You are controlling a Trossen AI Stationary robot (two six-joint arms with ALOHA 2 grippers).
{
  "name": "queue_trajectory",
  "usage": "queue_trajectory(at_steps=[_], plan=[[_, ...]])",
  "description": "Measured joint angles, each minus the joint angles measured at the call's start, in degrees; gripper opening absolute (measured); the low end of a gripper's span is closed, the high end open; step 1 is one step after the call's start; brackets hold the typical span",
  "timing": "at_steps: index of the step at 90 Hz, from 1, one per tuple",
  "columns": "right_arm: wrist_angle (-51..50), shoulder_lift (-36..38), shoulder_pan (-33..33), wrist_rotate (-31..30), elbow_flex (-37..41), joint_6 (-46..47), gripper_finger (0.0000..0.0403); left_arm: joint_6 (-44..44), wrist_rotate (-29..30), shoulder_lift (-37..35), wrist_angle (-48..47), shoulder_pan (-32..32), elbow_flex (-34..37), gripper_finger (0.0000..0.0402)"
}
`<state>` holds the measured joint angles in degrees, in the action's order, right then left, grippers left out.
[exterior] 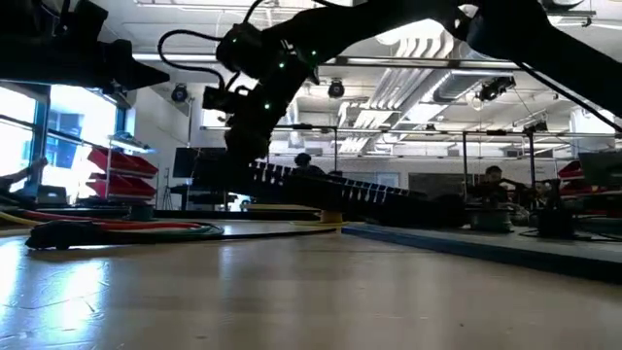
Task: Ziptie cables
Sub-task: Move the black cable duct to the top of the table, then move the black cable duct cover to the top of the table
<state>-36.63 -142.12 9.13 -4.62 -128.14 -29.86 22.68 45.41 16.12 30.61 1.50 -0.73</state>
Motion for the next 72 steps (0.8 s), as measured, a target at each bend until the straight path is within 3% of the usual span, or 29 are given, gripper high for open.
queue_trajectory(at_steps=[16, 29, 37, 48, 59, 72], plan=[[3.4, -0.1, -0.2, 0.3, 0.0, 1.8, 0.0032, 0.0, 0.0, 0.0, 0.0, 0.0, 0.0, 0.0000], [4.8, -0.1, -0.1, 0.4, 0.0, 5.1, 0.0103, 0.0, 0.0, 0.0, 0.0, 0.0, 0.0, 0.0000], [4.3, 0.0, -0.1, -3.7, -0.2, 8.1, 0.0153, 0.0, 0.0, 0.0, 0.0, 0.0, 0.0, 0.0000], [-3.1, 1.0, -0.4, -10.2, -4.5, 14.0, 0.0214, 0.0, 0.0, 0.0, 0.0, 0.0, 0.0, 0.0000], [-10.8, 7.0, -0.2, -9.4, -5.0, 26.2, 0.0254, 0.0, 0.0, 0.0, 0.0, 0.0, 0.0, 0.0000], [-24.6, 14.5, -0.5, -7.2, -1.9, 41.4, 0.0262, 0.0, 0.0, 0.0, 0.0, 0.0, 0.0, 0.0000]])
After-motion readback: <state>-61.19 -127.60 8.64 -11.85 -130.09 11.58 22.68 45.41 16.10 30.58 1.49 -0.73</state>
